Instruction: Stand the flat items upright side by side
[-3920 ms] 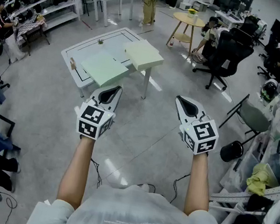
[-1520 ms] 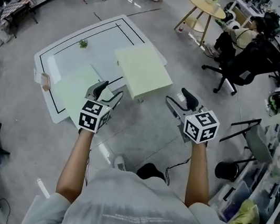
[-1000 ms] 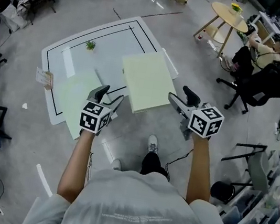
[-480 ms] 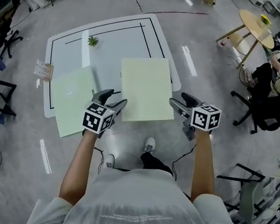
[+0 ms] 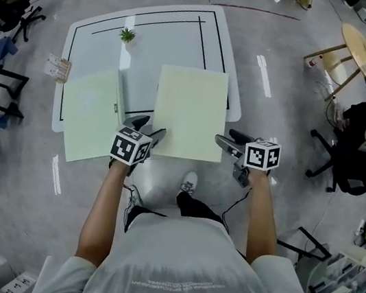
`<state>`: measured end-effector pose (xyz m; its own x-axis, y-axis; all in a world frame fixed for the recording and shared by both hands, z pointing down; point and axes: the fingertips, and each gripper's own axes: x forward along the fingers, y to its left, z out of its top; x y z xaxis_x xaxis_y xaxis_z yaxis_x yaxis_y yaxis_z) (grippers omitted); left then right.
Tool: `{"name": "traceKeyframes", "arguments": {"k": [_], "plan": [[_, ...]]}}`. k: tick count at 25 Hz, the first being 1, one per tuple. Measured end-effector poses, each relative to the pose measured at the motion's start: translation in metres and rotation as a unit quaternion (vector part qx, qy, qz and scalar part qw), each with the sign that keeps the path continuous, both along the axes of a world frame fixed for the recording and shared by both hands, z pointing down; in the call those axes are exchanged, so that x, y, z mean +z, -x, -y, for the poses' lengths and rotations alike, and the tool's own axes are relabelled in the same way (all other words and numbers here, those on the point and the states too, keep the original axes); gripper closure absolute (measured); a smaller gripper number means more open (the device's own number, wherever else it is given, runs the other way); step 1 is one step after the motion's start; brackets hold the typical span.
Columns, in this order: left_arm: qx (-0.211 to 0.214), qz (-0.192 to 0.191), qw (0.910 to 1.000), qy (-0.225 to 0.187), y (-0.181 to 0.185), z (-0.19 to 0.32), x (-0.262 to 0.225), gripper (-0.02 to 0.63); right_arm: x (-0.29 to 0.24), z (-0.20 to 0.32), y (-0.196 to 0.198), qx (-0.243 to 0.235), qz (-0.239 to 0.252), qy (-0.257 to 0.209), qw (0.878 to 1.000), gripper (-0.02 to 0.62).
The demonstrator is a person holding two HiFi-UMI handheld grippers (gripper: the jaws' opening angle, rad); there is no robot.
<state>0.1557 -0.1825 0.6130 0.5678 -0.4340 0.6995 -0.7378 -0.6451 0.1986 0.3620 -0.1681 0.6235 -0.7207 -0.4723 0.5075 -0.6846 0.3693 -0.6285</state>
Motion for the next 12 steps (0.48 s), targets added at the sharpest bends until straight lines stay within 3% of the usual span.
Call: {"name": "traceKeyframes", "arguments": {"k": [8,12], "plan": [[-0.063,-0.025,0.9972,0.032,0.003,0.015,0.014,0.313,0.033,0.005,0.021,-0.074,0.036,0.03,0.996,0.238],[-0.069,-0.03,0.9962,0.044,-0.001,0.017,0.019,0.313,0.041,0.004,0.024,-0.095,0.064,0.048,0.992,0.227]]}}
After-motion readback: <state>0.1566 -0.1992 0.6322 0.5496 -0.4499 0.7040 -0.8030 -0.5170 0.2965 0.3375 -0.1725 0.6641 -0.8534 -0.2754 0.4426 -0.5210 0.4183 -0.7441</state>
